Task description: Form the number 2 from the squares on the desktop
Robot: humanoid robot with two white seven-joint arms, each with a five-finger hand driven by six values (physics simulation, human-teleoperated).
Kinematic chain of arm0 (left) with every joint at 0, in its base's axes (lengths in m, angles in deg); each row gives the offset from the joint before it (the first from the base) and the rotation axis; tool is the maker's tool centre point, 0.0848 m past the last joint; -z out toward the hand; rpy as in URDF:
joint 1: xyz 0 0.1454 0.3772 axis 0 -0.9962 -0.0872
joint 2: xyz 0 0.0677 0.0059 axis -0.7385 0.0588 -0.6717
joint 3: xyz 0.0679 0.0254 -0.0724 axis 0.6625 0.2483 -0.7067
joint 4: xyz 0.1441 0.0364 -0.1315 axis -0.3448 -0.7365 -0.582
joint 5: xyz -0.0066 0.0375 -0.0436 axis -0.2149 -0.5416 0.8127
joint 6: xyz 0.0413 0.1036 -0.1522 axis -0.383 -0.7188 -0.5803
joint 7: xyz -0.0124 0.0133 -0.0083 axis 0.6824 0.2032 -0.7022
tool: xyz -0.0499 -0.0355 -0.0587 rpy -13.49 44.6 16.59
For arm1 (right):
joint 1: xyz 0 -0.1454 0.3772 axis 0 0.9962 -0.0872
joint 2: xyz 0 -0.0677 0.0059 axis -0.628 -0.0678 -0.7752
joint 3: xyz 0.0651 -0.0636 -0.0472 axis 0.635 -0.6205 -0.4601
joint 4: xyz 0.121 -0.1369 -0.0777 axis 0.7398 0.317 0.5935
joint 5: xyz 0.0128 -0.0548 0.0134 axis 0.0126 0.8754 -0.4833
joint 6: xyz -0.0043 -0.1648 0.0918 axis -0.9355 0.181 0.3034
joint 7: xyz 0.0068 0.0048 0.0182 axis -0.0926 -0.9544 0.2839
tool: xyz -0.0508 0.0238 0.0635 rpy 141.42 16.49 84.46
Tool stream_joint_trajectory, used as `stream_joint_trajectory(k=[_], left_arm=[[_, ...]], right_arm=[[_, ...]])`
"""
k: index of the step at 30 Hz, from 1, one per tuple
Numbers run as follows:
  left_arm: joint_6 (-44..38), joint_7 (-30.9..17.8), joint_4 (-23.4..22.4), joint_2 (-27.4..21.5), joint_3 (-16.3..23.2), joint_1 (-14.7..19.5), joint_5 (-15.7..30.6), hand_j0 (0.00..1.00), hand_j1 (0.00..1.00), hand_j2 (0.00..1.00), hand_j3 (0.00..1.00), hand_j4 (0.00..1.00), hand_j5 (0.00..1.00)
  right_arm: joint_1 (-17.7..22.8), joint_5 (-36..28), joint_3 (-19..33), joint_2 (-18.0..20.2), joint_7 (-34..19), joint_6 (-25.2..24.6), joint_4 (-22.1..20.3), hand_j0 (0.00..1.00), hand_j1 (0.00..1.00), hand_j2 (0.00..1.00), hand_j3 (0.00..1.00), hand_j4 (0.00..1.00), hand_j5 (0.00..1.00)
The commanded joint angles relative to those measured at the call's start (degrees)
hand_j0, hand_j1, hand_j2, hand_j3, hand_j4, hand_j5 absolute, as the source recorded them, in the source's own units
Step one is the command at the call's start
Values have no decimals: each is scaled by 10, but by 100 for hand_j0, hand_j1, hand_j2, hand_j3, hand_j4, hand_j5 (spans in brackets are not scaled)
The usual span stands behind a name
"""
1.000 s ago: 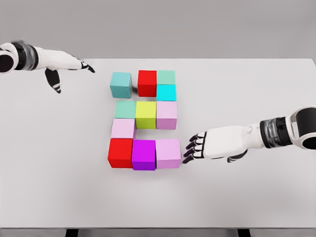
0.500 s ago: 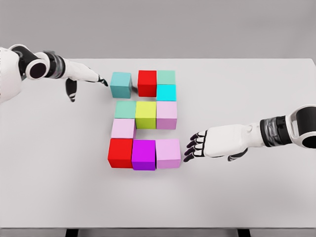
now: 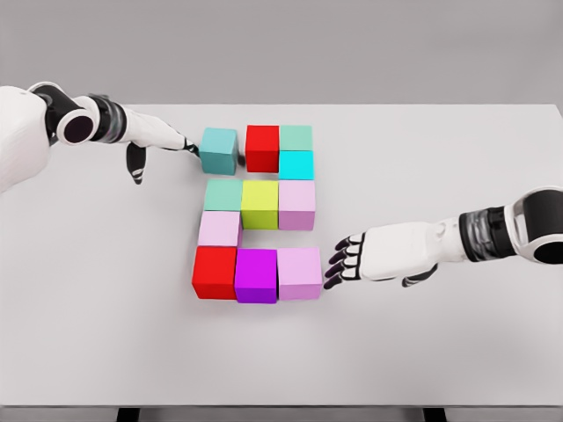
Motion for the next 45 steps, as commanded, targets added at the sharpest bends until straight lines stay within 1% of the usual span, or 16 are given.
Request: stream_joint_trajectory(k=[1, 7, 11, 31, 35, 42, 45], left_arm=[[0, 0, 1, -3, -1, 0, 0, 100, 100, 100, 100, 100, 100], [0, 0, 17, -12, 0, 0, 1, 100, 100, 100, 100, 100, 100], [0, 0, 40, -25, 0, 0, 2, 100, 100, 100, 100, 100, 100], [-2, 0, 41, -19, -1, -2, 2, 100, 100, 100, 100, 100, 100], [-3, 0, 58, -21, -1, -2, 4, 100, 100, 100, 100, 100, 100], [-3, 0, 59, -21, -3, -2, 4, 100, 100, 100, 100, 100, 100], [-3, 0, 58, -20, -3, -2, 4, 100, 100, 100, 100, 100, 100]], right_arm=[[0, -3, -1, 0, 0, -1, -3, 100, 100, 100, 100, 100, 100], [0, -4, -1, 0, 0, -1, -3, 100, 100, 100, 100, 100, 100], [0, -4, -2, -3, 0, -1, -4, 100, 100, 100, 100, 100, 100], [-2, -5, -8, -6, 0, -1, -4, 100, 100, 100, 100, 100, 100], [-2, -5, -8, -6, 0, -1, -4, 100, 100, 100, 100, 100, 100], [-3, -3, -6, 9, 0, -1, 3, 100, 100, 100, 100, 100, 100], [-3, -4, 4, 14, 0, -1, 8, 100, 100, 100, 100, 100, 100]])
